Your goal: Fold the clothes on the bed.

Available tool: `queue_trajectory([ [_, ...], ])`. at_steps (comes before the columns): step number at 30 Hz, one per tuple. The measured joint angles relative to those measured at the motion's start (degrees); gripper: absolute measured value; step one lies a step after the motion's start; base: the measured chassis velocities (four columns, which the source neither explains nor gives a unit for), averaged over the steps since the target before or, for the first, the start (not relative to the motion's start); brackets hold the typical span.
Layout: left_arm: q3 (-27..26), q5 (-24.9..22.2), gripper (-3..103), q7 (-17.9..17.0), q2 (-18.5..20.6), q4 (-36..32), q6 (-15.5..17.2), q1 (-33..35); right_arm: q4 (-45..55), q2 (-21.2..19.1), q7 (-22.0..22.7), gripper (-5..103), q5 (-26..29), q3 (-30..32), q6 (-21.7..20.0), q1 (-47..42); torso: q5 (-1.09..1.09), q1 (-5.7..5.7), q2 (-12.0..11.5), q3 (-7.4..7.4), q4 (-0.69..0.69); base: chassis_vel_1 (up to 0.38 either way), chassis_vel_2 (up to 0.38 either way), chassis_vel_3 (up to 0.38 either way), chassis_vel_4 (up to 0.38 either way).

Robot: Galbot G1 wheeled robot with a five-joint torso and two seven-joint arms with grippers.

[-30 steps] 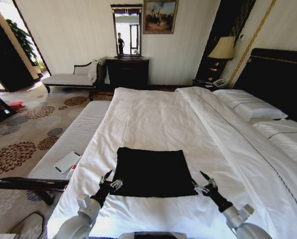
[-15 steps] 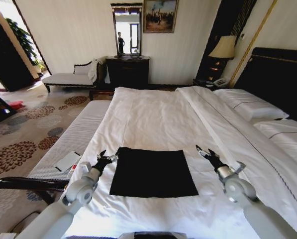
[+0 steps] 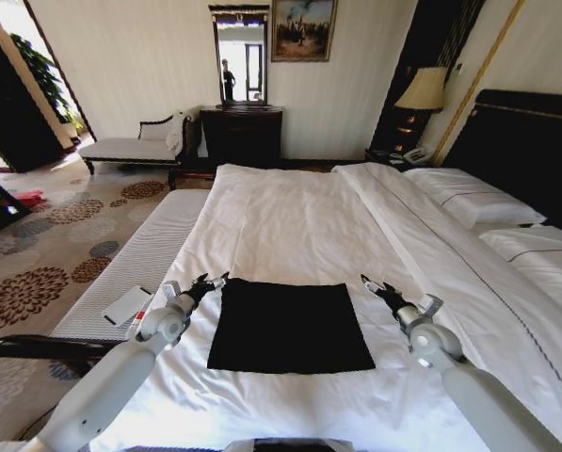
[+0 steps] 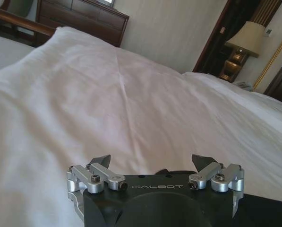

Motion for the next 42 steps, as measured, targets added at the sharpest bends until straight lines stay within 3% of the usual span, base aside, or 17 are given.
queue_trajectory([
  [8,2.9,-0.1,88,2.5,-1.6,3.1,-0.2,-2.0,0.3,-0.1,1.1,100,-0.5,0.1,-0.3,-0.5,0.01,0.00,0.0,0.00,0.00,0.000,0.000,0.000,0.000],
  [13,2.8,-0.2,61,3.0,-2.2,4.6,-0.6,-1.7,0.6,-0.2,1.4,100,-1.4,0.4,-0.4,-1.3,0.00,0.00,0.0,0.00,0.00,0.000,0.000,0.000,0.000],
  [15,2.8,-0.2,61,3.0,-2.3,4.6,-0.7,-1.6,0.7,-0.2,1.4,100,-1.6,0.4,-0.4,-1.3,0.00,0.00,0.0,0.00,0.00,0.000,0.000,0.000,0.000],
  [21,2.0,-0.1,34,3.0,-2.1,4.6,-1.5,-0.4,1.0,-0.2,1.7,100,-2.6,0.4,-0.5,-1.7,0.00,0.00,0.0,-0.01,0.00,0.000,0.000,0.000,0.000],
  [24,1.5,-0.2,29,3.0,-2.0,4.6,-1.6,0.3,1.0,-0.2,1.7,100,-2.7,0.5,-0.5,-1.8,0.00,0.00,0.0,0.00,0.01,0.000,0.000,0.000,0.000],
  [29,0.3,-0.2,8,2.7,-2.4,4.6,-1.9,1.2,1.0,-0.1,1.7,100,-2.6,0.4,-0.7,-1.8,0.00,0.00,0.0,0.00,0.00,0.000,0.000,0.000,0.000],
  [33,-0.3,0.0,0,2.3,-2.6,4.6,-1.9,1.6,1.3,-1.2,-0.1,100,1.3,-0.9,-2.5,-0.2,-0.01,0.00,0.0,0.00,0.00,0.000,0.000,0.000,0.000],
  [42,-0.5,0.9,0,1.5,-3.6,4.4,-2.0,1.7,-1.3,-3.3,-5.6,100,7.5,-6.5,-6.7,5.4,0.00,0.00,0.0,0.00,0.01,0.000,0.000,0.000,0.000],
])
